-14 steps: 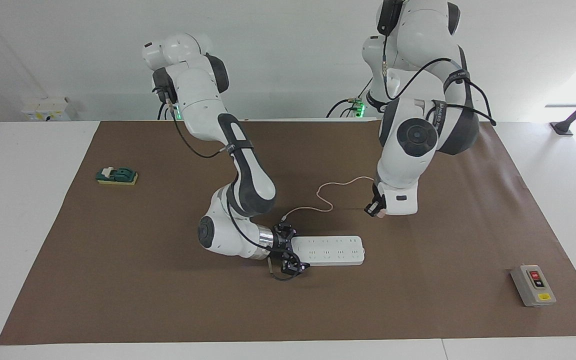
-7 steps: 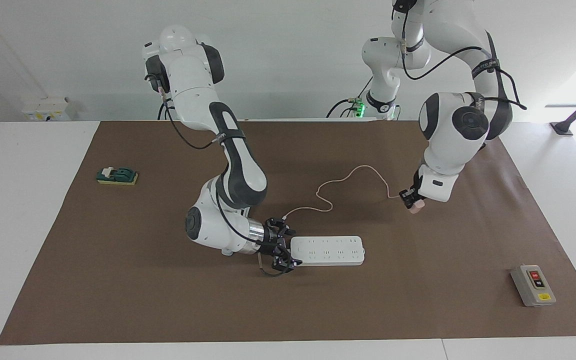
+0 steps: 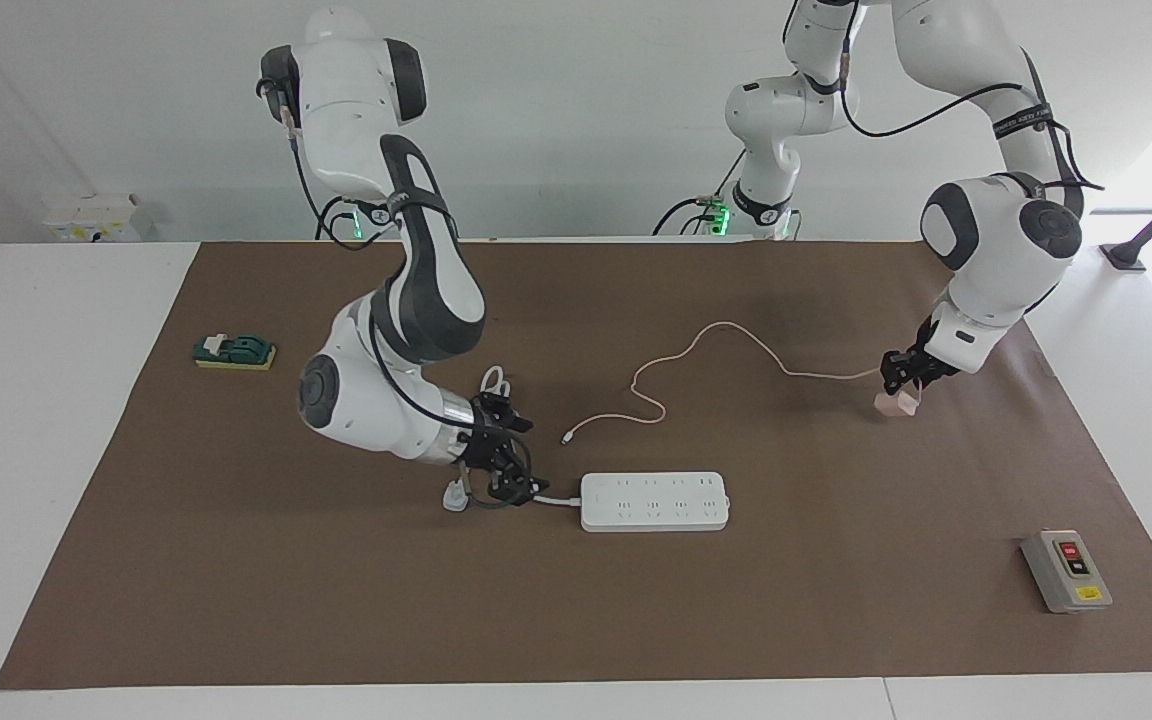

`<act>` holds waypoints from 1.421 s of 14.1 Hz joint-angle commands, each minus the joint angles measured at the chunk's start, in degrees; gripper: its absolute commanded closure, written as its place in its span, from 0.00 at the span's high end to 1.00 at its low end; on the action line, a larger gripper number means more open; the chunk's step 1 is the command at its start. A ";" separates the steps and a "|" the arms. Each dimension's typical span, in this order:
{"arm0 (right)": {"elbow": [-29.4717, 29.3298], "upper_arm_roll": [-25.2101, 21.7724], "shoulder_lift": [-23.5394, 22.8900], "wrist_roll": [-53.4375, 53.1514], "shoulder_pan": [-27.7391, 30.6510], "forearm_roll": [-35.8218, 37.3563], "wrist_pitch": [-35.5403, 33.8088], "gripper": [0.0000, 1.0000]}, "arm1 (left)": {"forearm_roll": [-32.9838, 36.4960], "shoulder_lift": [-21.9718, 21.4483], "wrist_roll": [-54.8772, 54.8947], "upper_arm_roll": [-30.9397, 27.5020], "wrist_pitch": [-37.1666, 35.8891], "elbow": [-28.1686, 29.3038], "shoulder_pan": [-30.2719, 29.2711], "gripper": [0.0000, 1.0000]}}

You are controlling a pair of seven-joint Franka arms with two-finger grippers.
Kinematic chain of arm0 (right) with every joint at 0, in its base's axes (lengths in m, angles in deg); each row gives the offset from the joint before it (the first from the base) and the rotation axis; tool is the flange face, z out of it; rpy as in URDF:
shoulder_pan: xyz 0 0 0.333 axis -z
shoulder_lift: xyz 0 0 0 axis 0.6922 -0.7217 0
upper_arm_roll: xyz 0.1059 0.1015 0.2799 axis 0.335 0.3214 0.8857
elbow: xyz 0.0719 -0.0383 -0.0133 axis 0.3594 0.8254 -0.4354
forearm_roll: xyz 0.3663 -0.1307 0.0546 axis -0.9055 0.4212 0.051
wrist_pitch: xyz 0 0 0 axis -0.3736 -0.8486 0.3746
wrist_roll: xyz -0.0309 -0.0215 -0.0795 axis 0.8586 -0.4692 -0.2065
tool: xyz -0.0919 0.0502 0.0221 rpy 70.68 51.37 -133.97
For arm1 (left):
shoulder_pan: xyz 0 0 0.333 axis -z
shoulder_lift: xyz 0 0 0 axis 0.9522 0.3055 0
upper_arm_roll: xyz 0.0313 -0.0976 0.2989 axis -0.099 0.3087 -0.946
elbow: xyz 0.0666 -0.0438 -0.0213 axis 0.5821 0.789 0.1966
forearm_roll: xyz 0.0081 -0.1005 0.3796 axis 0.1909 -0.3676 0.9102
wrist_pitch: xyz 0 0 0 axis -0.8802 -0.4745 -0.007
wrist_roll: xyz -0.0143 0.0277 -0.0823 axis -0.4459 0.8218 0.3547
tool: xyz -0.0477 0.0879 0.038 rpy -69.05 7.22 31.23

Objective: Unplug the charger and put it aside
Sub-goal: 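Carry the pink charger away from the strip with the left gripper, then set the charger down with the left gripper while the right gripper withdraws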

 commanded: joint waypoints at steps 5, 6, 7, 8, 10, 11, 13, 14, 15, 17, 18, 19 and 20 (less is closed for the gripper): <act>4.30 -5.14 12.83 25.36 1.75 14.84 -12.32 1.00 | -0.84 -2.82 5.21 0.83 -9.05 -11.13 -0.33 1.00; 4.30 -5.84 13.71 30.90 2.45 16.43 -13.81 1.00 | -0.76 -2.12 1.87 0.74 -14.14 -15.35 0.39 1.00; 4.30 -5.85 14.42 35.65 3.24 17.92 -14.96 1.00 | -0.76 -1.85 -2.08 0.83 -18.72 -19.31 1.00 1.00; 4.12 -5.85 15.12 40.13 4.20 19.94 -16.10 1.00 | -0.76 -2.11 -6.47 0.83 -21.37 -20.91 2.23 1.00; 4.29 -5.85 16.61 48.40 5.44 23.98 -16.73 1.00 | -0.67 -3.17 -16.32 0.91 -22.80 -21.37 4.86 1.00; 4.12 -5.93 17.06 52.70 5.96 25.48 -17.25 1.00 | -0.58 -3.26 -16.88 0.83 -24.11 -21.72 5.83 1.00; 3.95 -5.93 18.11 61.84 7.20 28.47 -17.26 1.00 | -0.23 -3.00 -16.36 0.74 -27.02 -24.78 5.93 1.00; 3.77 -5.94 18.38 66.06 7.37 29.96 -17.08 1.00 | -0.14 -2.99 -16.36 0.65 -27.20 -24.80 5.93 1.00; 3.77 -5.85 19.25 69.50 7.90 31.20 -16.82 1.00 | -0.14 -2.99 -16.36 0.74 -27.20 -24.80 5.84 1.00; 3.77 -4.71 20.74 77.67 10.79 33.57 -16.38 1.00 | -0.23 -3.43 -16.27 0.65 -27.29 -24.80 5.40 1.00; 3.77 -3.66 21.80 80.06 12.37 34.71 -16.38 1.00 | -0.23 -3.52 -16.62 0.65 -27.38 -24.80 5.49 1.00; 3.77 -1.56 23.20 81.04 14.13 36.03 -16.38 1.00 | -0.23 -3.61 -16.88 0.57 -28.07 -24.80 5.66 1.00; 4.29 1.42 25.30 81.31 16.32 38.13 -16.38 1.00 | -0.14 -3.61 -16.97 0.56 -29.21 -24.88 5.84 1.00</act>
